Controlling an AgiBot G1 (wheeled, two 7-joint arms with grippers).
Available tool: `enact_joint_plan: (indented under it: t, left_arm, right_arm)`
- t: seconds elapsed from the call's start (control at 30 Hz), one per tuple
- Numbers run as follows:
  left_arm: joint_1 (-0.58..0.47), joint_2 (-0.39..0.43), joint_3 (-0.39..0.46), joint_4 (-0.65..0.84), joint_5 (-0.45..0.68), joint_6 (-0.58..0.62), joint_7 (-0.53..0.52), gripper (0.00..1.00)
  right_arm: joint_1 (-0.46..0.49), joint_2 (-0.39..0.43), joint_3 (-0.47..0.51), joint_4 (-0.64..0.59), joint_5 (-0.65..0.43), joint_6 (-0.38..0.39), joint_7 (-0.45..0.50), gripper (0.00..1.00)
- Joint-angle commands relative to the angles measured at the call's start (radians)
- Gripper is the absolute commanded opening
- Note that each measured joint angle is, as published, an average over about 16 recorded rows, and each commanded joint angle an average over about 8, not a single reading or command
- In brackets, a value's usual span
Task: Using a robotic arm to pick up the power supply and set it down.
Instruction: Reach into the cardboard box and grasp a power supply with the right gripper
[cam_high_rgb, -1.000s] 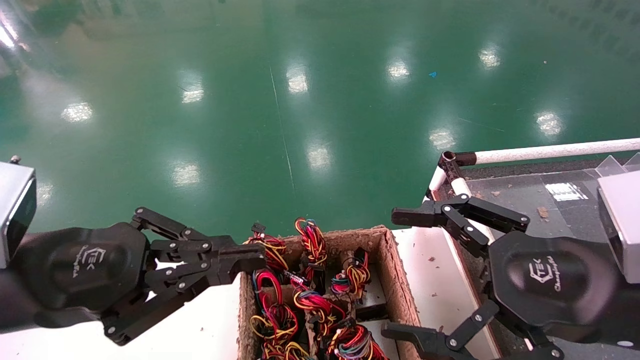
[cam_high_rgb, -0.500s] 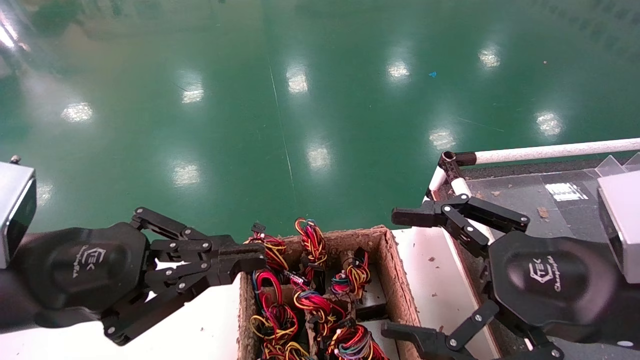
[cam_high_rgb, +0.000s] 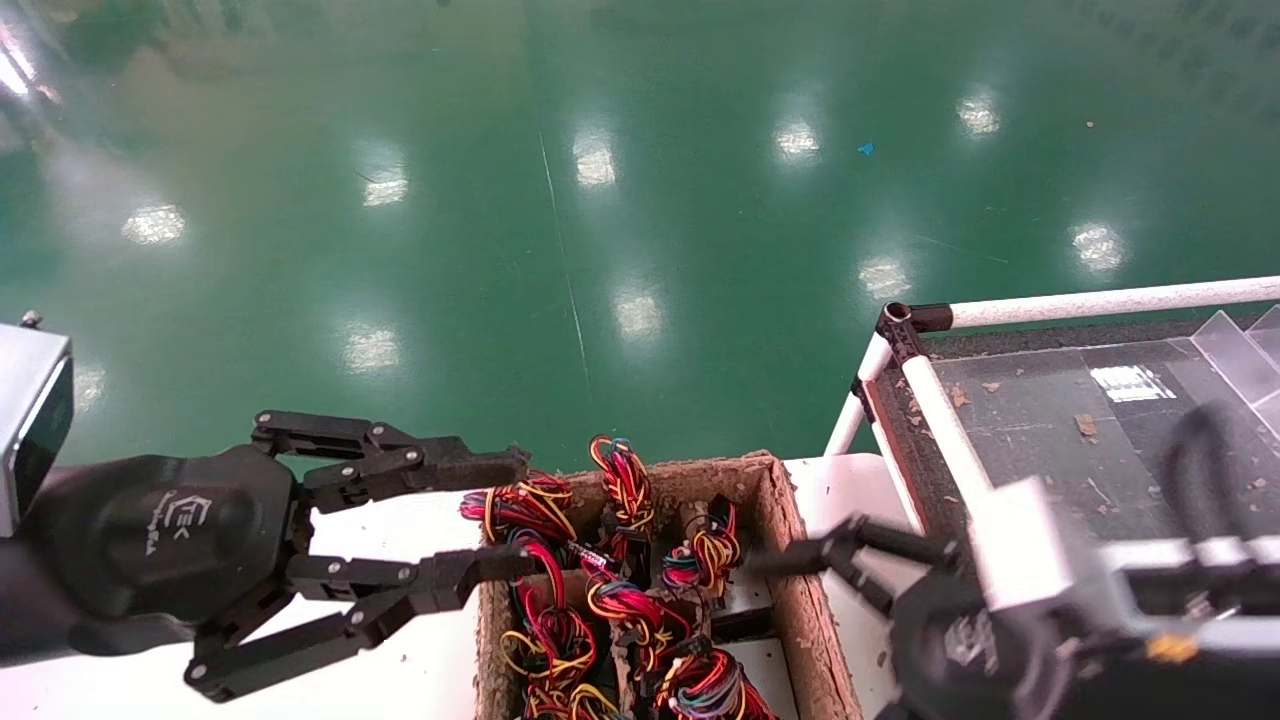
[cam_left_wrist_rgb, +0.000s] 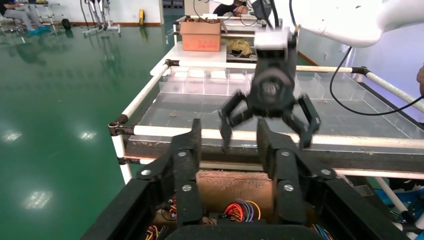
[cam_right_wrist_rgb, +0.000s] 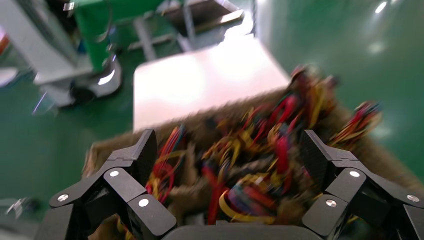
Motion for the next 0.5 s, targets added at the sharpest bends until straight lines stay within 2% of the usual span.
enact_joint_plan:
  t: [0.03,0.2,0.47,0.5]
  left_arm:
    - [0.000,0.000,0.000,0.000,0.000,0.000,0.000,1.00]
    - [0.000,0.000,0.000,0.000,0.000,0.000,0.000,1.00]
    - [0.000,0.000,0.000,0.000,0.000,0.000,0.000,1.00]
    - [0.000,0.000,0.000,0.000,0.000,0.000,0.000,1.00]
  right_arm:
    - [0.011,-0.009,-0.022,0.011,-0.036,-0.005,0.016,1.00]
    - [0.020,-0.044,-0.100,0.017,-0.083,-0.035,0.062,0.99]
    - [0.032,-0.081,-0.205,0.022,-0.126,-0.036,0.079,0.02]
    - [0.034,-0.083,-0.213,0.023,-0.131,-0.033,0.076,0.00]
